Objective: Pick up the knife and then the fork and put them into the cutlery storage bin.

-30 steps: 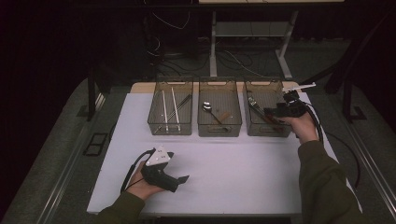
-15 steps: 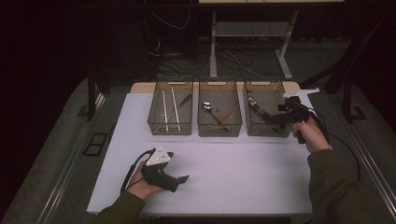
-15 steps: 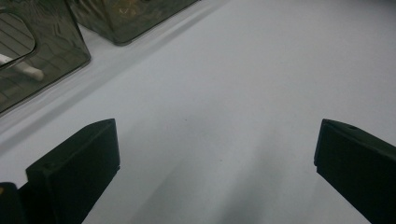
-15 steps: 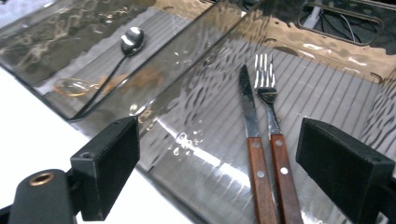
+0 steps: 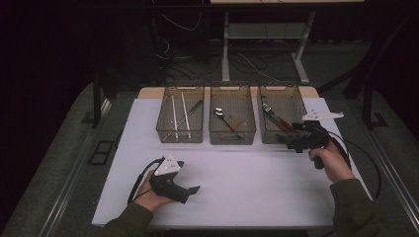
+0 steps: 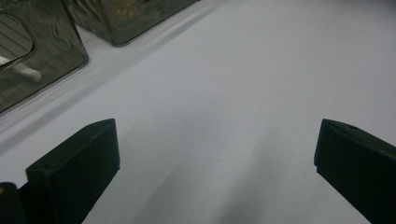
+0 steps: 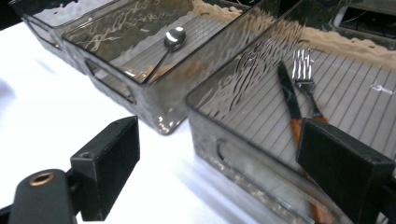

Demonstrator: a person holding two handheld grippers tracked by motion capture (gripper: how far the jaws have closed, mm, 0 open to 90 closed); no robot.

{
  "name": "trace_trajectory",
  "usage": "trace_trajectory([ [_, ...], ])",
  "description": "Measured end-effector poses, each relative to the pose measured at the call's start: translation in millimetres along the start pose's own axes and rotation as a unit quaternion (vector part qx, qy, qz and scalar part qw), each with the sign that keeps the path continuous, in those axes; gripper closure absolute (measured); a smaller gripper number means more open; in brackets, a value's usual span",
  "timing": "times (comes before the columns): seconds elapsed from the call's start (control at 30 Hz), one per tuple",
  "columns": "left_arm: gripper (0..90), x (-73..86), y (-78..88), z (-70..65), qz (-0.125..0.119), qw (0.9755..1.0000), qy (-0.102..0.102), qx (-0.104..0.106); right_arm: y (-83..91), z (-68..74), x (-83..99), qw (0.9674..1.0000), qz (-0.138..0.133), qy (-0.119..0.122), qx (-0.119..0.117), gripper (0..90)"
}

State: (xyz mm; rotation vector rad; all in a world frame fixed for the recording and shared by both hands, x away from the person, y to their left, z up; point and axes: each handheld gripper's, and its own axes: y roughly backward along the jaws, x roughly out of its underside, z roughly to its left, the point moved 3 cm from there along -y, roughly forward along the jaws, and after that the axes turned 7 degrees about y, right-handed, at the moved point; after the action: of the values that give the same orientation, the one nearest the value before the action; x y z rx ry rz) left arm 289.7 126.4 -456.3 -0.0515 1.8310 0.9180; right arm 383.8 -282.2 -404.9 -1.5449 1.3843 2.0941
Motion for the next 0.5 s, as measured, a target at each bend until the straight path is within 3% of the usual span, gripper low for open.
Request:
trace_trajectory([
  [0.37,0.0,-0.2,2.2,0.7,0.004,1.0000,-0.009,0.001,20.4,17.7,28.4,0.9996,-0.028,-0.004,-0.008,13.7],
  [0.5,0.0,-0.4,2.5,0.4,0.003,1.0000,-0.007,0.001,25.8,24.7,42.2,0.9996,-0.024,0.001,-0.015,13.7],
])
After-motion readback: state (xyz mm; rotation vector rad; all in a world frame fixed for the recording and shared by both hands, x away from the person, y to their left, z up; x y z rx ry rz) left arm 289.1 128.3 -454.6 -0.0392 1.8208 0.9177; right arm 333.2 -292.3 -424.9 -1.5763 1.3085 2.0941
